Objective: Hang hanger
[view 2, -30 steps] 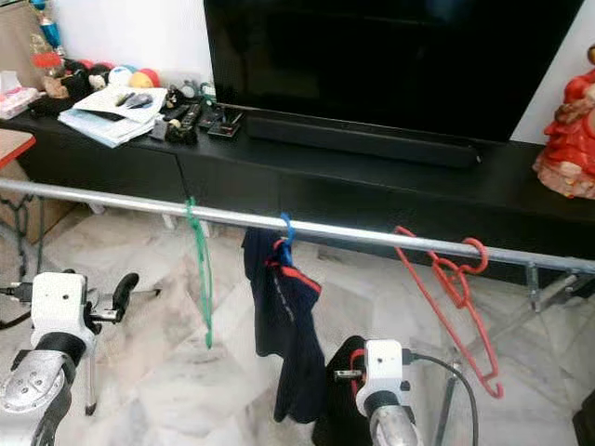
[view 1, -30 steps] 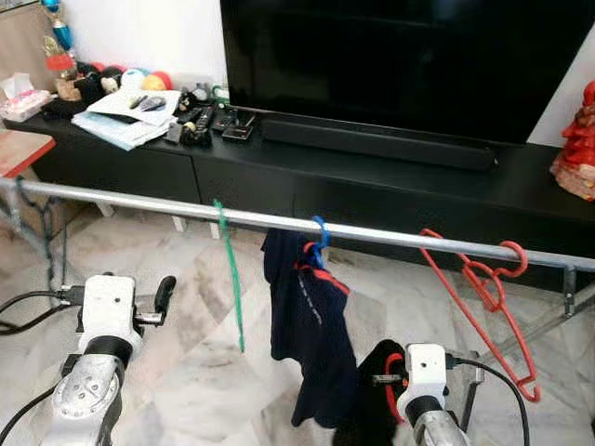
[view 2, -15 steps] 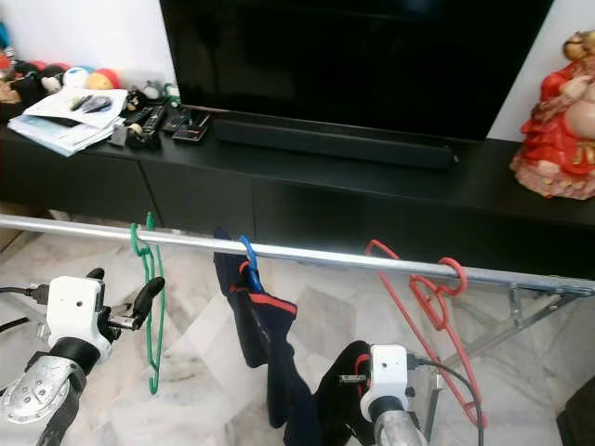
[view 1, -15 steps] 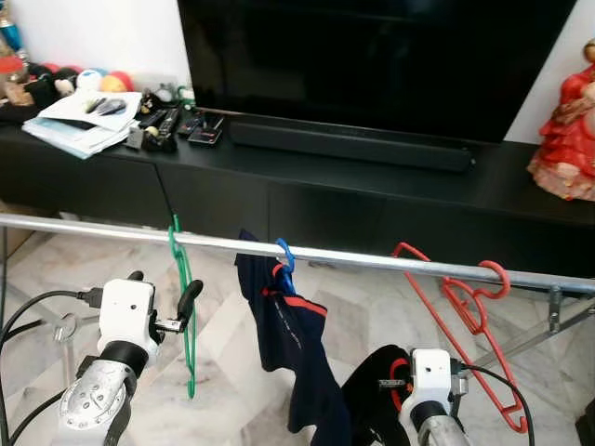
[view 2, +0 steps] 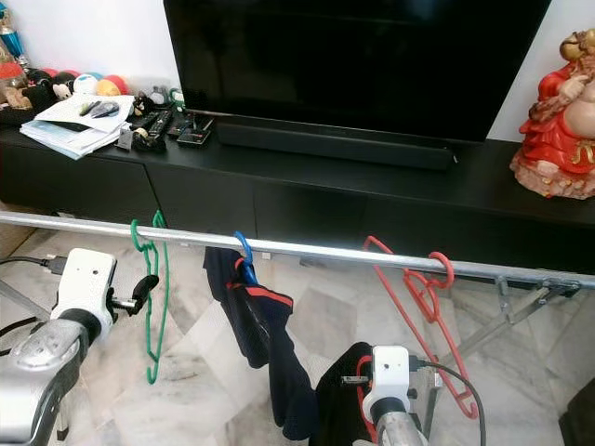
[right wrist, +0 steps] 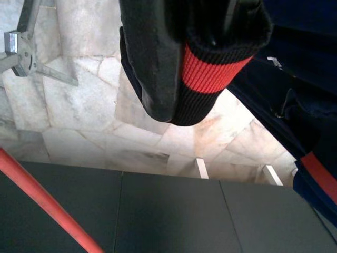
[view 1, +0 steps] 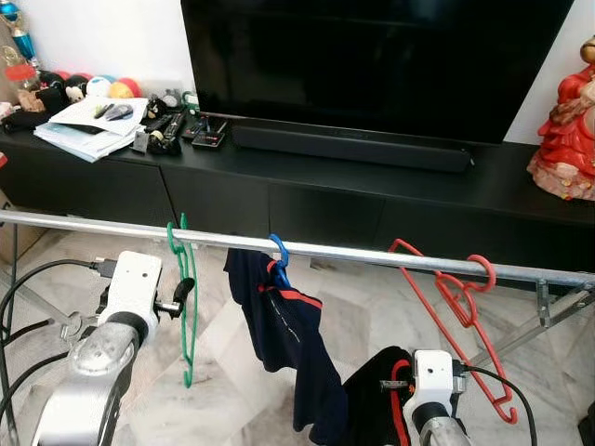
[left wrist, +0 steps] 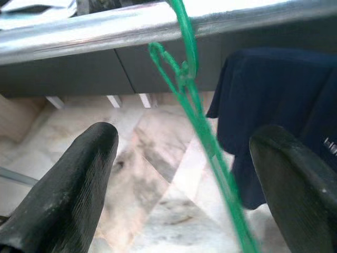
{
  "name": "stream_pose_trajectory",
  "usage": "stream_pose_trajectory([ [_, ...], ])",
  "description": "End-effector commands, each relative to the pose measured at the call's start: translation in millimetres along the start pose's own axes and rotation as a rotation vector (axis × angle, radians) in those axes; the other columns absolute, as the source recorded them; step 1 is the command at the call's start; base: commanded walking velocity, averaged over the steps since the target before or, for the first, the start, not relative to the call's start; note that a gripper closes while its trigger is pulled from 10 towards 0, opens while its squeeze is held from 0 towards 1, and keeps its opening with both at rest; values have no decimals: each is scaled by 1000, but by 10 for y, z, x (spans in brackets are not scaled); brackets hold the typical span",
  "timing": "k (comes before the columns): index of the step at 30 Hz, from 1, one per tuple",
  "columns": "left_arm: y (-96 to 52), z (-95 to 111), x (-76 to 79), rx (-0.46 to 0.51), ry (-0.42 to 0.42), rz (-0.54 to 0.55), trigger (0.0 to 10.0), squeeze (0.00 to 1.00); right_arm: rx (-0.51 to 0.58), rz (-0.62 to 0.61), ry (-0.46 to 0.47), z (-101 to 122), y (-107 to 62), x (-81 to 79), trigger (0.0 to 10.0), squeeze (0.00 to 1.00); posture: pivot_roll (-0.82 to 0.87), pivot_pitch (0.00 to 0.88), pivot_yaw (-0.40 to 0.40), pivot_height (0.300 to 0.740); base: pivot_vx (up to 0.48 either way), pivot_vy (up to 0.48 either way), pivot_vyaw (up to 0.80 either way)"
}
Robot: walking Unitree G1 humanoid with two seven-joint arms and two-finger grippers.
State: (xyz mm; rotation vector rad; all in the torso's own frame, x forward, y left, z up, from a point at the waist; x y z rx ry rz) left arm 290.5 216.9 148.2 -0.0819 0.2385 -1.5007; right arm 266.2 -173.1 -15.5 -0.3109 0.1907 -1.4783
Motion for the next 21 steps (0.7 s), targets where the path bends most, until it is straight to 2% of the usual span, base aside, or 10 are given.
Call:
stream_pose_trajectory([
  [1,26,-48,-20,-38,-32,13,10000,0,2,1,-1,5,7,-11,10000,0,38,112,-3,740,0,0,0],
  [3,94,-106,19,-85,-65,11,10000,0,0,1,1,0,6,-16,10000,0,36,115,-2,740,0,0,0],
  [7,172,-140,57,-117,-64,34,10000,0,0,0,5,3,10,-25,10000,0,32,113,0,740,0,0,0],
  [10,241,-162,18,-143,-76,111,10000,0,2,2,6,6,12,-38,10000,0,29,113,1,740,0,0,0],
  [14,280,-175,-13,-145,-70,158,10000,0,4,1,8,7,11,-37,10000,0,26,117,-3,740,0,0,0],
  [15,285,-176,-6,-142,-83,154,784,0,3,1,6,5,8,-34,10000,0,24,116,-4,740,0,0,0],
  [16,286,-177,3,-140,-89,147,0,0,3,0,6,4,7,-32,10000,0,25,117,-5,740,0,0,0],
  [21,293,-176,77,-114,-112,88,0,0,-1,4,4,-4,5,-36,10000,0,26,118,-7,740,0,0,0],
])
Point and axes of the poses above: a point about 5 cm out from each wrist's last joint towards the gripper, its own y axis pointing out of the wrist towards the gripper, its own z axis along the axis of the wrist's last joint, x = y × z, the point moved 1 cm from there along y, pointing out of the wrist towards the gripper, and after that the axes turned 6 degrees about -y, right-handed, at the moved point
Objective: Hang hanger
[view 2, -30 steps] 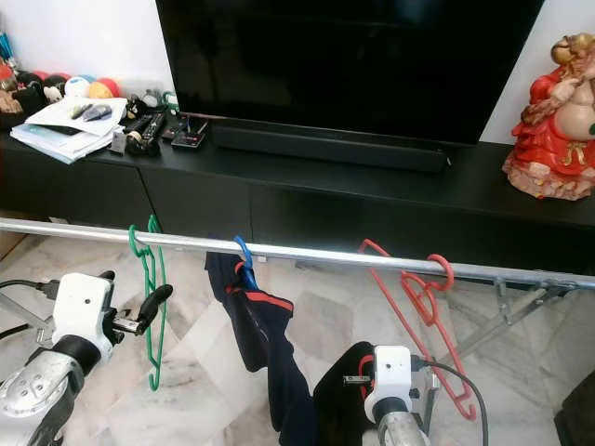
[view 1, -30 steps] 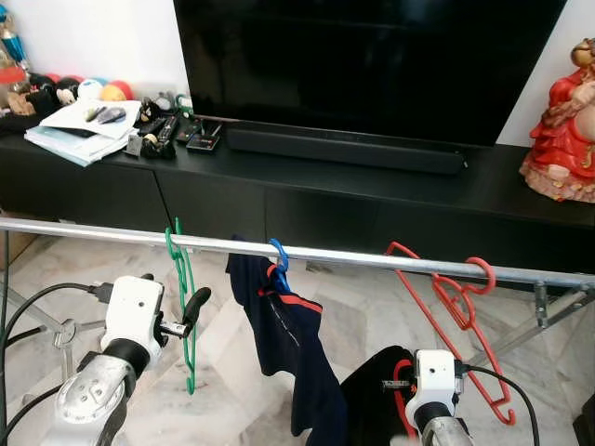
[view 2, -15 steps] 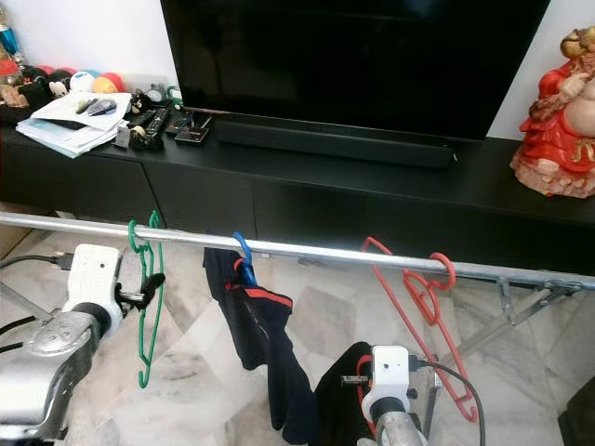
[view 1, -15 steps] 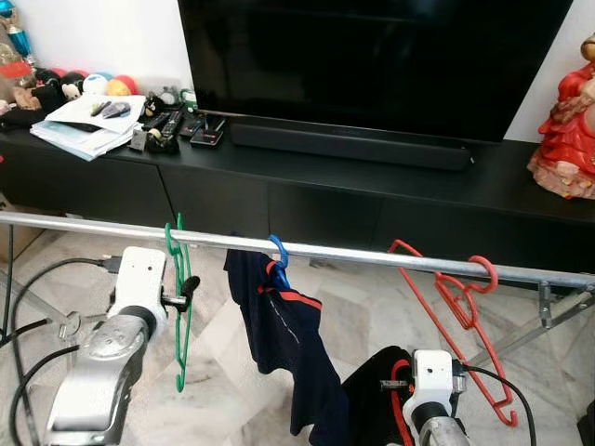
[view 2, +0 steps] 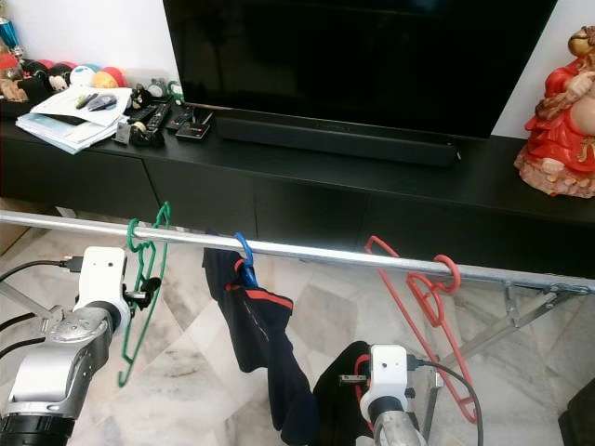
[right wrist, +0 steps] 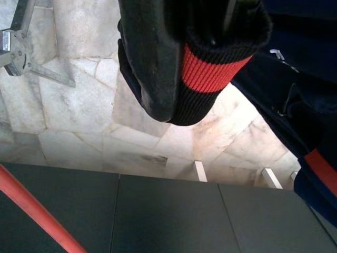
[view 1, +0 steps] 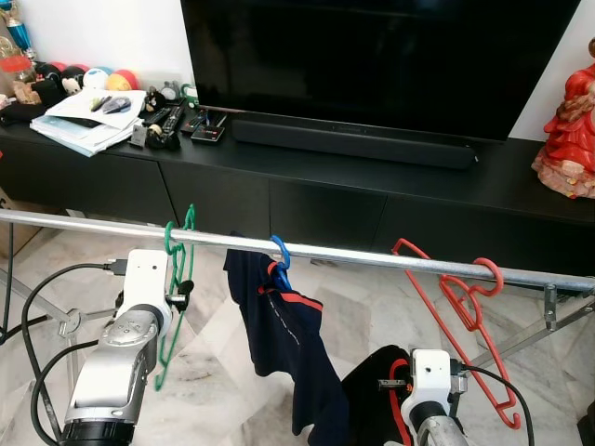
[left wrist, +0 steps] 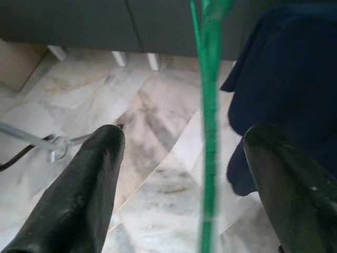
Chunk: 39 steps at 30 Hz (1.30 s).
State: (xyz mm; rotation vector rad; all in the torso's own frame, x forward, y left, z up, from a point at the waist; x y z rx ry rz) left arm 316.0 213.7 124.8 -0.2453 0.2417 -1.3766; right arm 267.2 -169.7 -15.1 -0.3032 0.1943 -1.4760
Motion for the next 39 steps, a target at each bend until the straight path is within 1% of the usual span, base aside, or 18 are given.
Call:
stream_pose_trajectory([
  [1,-3,-2,9,9,0,-12,0,0,-5,1,-3,-14,-5,-4,10000,0,26,118,-7,740,0,0,0],
  [10,13,20,25,29,1,-27,0,0,-4,4,-4,-10,0,-9,10000,0,19,107,-6,740,0,0,0],
  [21,12,8,29,32,4,-39,0,0,-9,8,-3,-31,-12,-23,10000,0,17,94,-2,740,0,0,0],
  [33,22,-39,34,17,-2,-45,0,0,-16,14,-2,-51,-19,-46,10000,0,16,90,0,740,0,0,0],
  [39,27,-70,24,7,-15,-36,0,0,-18,10,-2,-54,-20,-30,10000,0,15,97,-3,740,0,0,0],
])
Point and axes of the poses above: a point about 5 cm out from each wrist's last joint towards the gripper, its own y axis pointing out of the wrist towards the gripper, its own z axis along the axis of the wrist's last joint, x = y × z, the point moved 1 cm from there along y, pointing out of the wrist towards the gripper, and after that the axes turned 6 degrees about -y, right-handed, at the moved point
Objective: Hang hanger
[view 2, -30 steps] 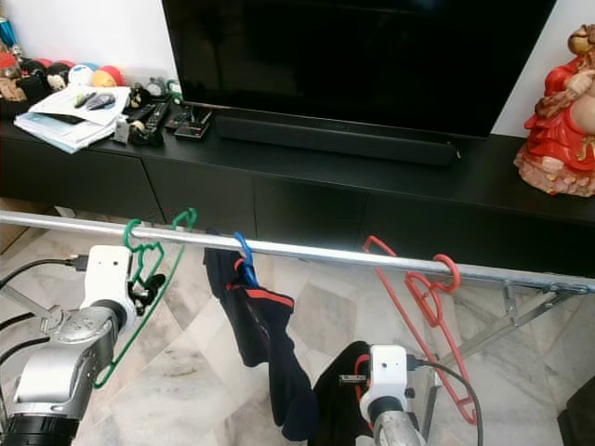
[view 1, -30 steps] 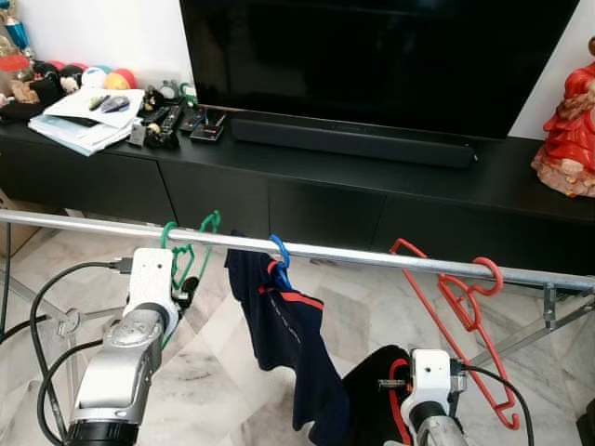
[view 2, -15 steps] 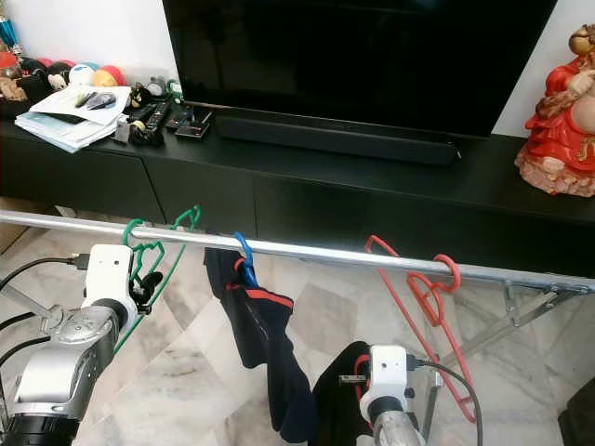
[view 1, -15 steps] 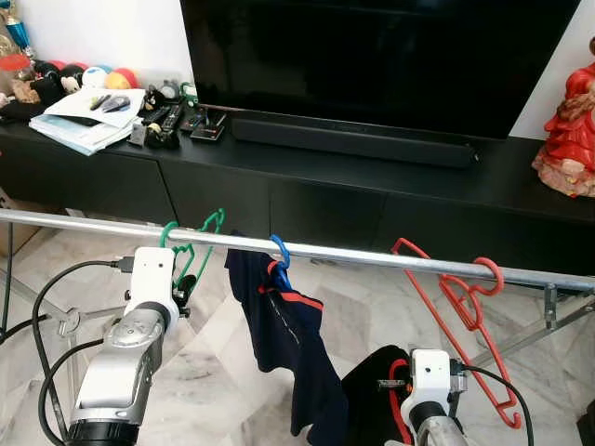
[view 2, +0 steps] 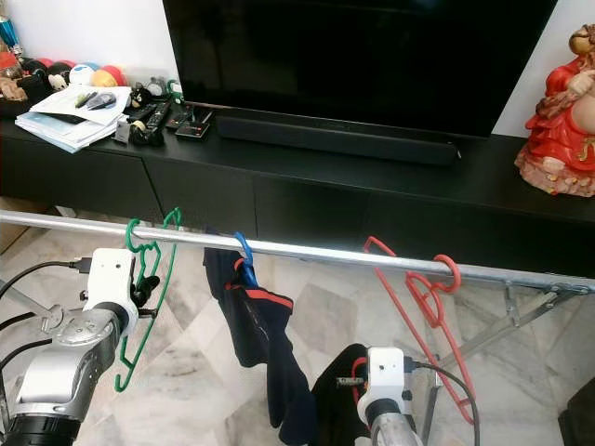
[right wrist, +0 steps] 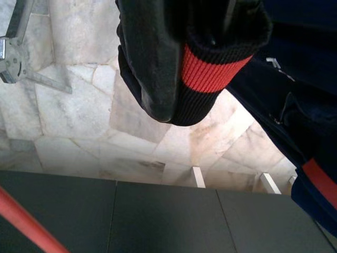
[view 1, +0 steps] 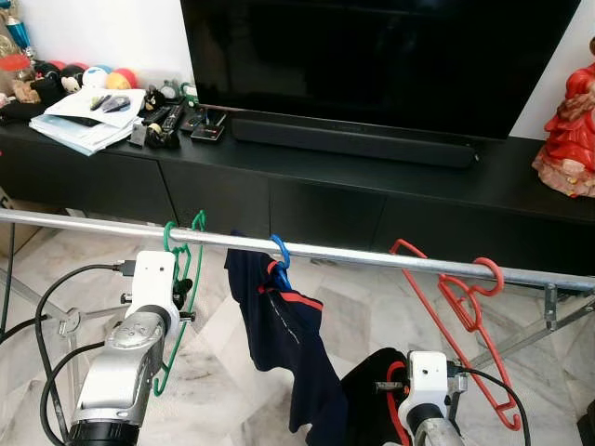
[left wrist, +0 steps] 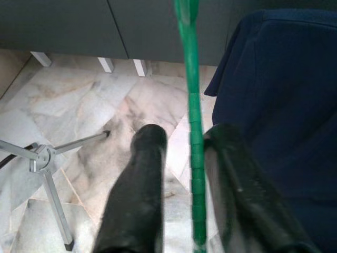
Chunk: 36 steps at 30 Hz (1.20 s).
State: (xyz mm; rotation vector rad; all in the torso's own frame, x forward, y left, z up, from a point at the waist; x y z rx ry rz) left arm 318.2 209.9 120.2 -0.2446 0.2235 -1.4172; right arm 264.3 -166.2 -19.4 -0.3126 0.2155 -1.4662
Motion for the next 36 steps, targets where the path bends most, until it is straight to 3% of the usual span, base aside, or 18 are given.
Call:
stream_pose_trajectory([
  [1,-3,-33,-21,-5,-10,7,0,0,1,0,-9,-9,-10,12,10000,0,15,97,-3,740,0,0,0],
  [16,2,-21,-25,6,-18,14,0,0,-8,0,-11,-24,-11,16,10000,0,17,107,-9,740,0,0,0],
  [24,-16,-85,-38,-16,17,16,0,0,-12,0,-10,-30,-12,20,10000,0,18,111,-10,740,0,0,0],
  [29,-73,21,-80,86,73,1,0,0,-15,-1,-10,-36,-14,27,10000,0,18,111,-9,740,0,0,0],
  [36,-229,59,-171,174,80,-16,0,0,-15,-5,-10,-35,-12,41,10000,0,27,112,-14,740,0,0,0],
])
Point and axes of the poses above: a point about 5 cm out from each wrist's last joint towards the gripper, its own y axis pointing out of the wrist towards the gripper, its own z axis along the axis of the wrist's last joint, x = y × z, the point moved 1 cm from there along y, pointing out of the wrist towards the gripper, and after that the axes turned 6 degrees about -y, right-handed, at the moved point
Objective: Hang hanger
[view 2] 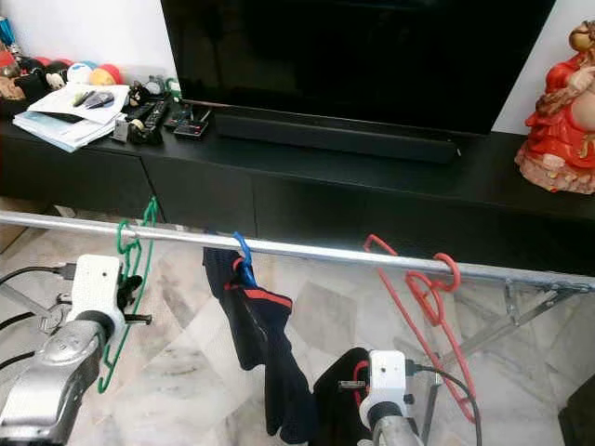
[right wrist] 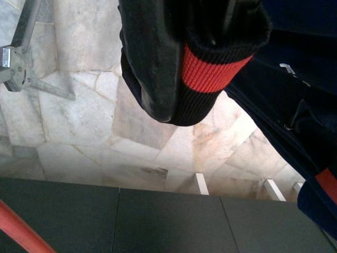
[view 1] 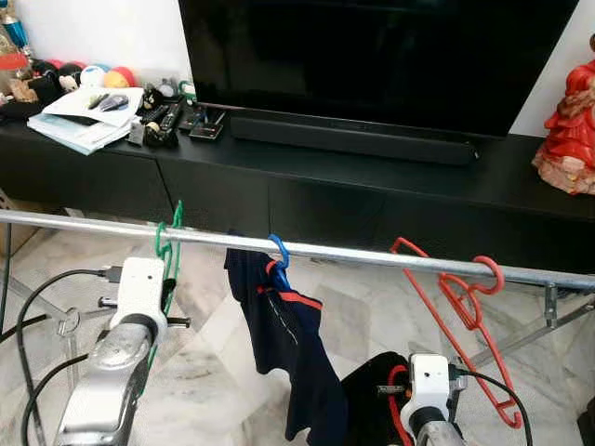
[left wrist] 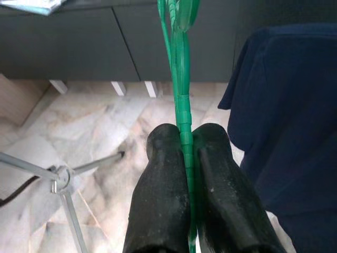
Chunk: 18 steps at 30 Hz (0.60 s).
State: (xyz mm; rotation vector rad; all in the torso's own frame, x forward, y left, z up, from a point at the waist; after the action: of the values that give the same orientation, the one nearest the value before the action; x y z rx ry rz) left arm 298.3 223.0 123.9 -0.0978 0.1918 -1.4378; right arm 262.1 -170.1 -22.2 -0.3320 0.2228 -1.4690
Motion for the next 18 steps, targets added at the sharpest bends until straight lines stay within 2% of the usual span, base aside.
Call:
stream_pose_trajectory([
  [1,-52,93,-10,66,19,-25,0,0,3,1,-4,3,3,5,10000,0,27,112,-15,740,0,0,0],
  [5,-105,95,16,87,39,-55,0,0,3,4,-5,7,8,-5,10000,0,28,112,-16,740,0,0,0],
  [10,-273,-17,37,106,76,-154,0,0,7,3,-5,17,11,-3,10000,0,25,111,-16,740,0,0,0],
  [11,-310,-66,12,104,93,-159,471,0,7,3,-6,16,10,-3,10000,0,27,112,-17,740,0,0,0],
  [12,-335,-98,-5,102,105,-162,471,0,7,3,-7,16,11,-3,10000,0,28,112,-18,740,0,0,0],
  [13,-392,-166,-53,105,112,-167,1882,0,7,5,-8,13,8,-5,10000,0,29,113,-19,740,0,0,0],
  [14,-392,-166,-53,105,112,-167,1882,0,7,5,-8,13,8,-5,10000,0,29,113,-19,740,0,0,0],
  [17,-484,-331,-129,86,124,-175,4824,0,6,8,-8,11,7,-12,10000,0,32,112,-20,740,0,0,0],
  [18,-495,-358,-137,81,125,-176,10000,0,7,8,-8,12,7,-14,10000,0,32,112,-20,740,0,0,0],
])
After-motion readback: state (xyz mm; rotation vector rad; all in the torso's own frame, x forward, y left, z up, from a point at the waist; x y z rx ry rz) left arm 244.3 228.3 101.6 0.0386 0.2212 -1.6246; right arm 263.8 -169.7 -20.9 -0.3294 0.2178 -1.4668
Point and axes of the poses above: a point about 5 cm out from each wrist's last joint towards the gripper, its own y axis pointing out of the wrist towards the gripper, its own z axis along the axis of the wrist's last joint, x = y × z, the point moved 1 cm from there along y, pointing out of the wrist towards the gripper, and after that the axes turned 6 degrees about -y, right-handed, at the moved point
